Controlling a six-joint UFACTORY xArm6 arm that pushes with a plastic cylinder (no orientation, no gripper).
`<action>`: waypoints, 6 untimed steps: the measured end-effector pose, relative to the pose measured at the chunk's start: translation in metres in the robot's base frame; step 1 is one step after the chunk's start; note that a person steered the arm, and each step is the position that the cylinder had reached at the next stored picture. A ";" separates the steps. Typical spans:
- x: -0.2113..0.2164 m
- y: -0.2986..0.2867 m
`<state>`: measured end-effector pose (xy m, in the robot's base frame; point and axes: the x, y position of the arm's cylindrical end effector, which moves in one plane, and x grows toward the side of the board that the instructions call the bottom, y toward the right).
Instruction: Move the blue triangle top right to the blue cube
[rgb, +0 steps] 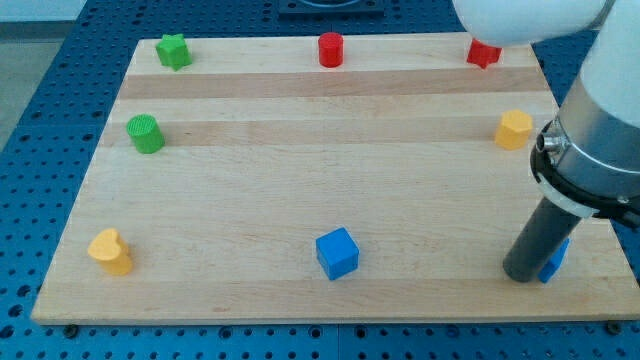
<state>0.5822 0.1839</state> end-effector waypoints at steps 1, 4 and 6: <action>0.000 0.000; 0.031 0.026; -0.009 0.036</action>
<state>0.5732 0.2199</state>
